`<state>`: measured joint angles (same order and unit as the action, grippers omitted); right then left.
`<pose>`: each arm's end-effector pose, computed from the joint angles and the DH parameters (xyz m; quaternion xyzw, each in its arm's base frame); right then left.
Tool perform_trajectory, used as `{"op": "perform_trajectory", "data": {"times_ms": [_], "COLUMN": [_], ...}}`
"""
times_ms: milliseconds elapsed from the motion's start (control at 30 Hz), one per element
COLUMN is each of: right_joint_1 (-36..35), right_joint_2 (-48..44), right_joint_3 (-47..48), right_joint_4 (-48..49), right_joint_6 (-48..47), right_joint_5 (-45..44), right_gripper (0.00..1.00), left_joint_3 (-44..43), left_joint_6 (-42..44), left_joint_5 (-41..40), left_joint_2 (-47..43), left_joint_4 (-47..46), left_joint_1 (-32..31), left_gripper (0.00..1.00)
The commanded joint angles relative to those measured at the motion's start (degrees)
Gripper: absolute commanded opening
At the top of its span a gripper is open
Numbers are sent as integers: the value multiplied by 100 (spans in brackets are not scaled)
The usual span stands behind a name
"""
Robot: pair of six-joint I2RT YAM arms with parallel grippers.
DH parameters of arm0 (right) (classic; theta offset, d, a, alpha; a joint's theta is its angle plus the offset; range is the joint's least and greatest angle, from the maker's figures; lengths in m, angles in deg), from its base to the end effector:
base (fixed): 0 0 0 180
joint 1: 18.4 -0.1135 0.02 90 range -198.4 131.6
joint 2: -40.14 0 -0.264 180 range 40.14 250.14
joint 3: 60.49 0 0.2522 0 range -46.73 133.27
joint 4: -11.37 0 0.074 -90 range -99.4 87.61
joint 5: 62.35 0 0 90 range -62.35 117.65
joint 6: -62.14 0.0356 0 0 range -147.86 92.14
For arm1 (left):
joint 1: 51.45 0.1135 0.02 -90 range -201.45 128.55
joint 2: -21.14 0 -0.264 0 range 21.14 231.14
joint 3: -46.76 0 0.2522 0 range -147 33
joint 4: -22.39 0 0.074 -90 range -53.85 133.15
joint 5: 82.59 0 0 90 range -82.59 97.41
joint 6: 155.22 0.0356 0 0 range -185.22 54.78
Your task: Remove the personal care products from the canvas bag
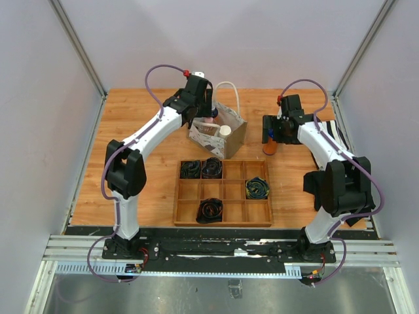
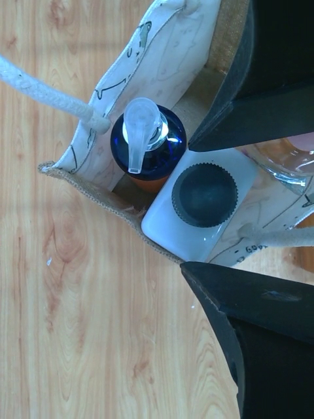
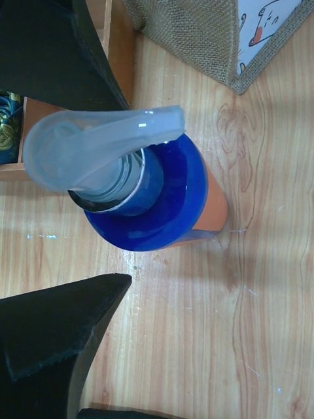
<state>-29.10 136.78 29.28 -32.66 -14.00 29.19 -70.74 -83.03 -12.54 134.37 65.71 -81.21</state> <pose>0.3634 0.0696 0.2605 0.0215 0.9420 0.0835 0.3242 0.4046 -0.2173 0.3072 0.0185 0.8921 -0.0278 0.4507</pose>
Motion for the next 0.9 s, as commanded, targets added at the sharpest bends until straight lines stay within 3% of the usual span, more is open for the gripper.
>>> {"op": "perform_trajectory", "data": {"times_ms": [0,267,433,600,867], "right_joint_1": [59,62,60,89,203], "right_joint_2": [-152,-128,-146,-215,-291], "right_joint_3": [-155,-222,-256,-296,-295], "right_joint_4": [-41,-40,-39,-86,-147], "right_joint_6": [-16,-28,-37,-109,-157], "right_joint_5": [-33,-57,-55,-157,-172], "right_gripper": [99,98,99,98,98], "left_joint_3": [109,127,-302,-606,-857], "left_joint_6": [179,148,260,377,338], "left_joint_5": [-77,-68,-167,-29,-85], "left_joint_2": [-201,-446,-101,196,498], "left_joint_4": [227,228,510,534,852], "left_joint_1": [-48,-65,-65,-59,-65], "left_gripper": [70,72,72,55,52]}}
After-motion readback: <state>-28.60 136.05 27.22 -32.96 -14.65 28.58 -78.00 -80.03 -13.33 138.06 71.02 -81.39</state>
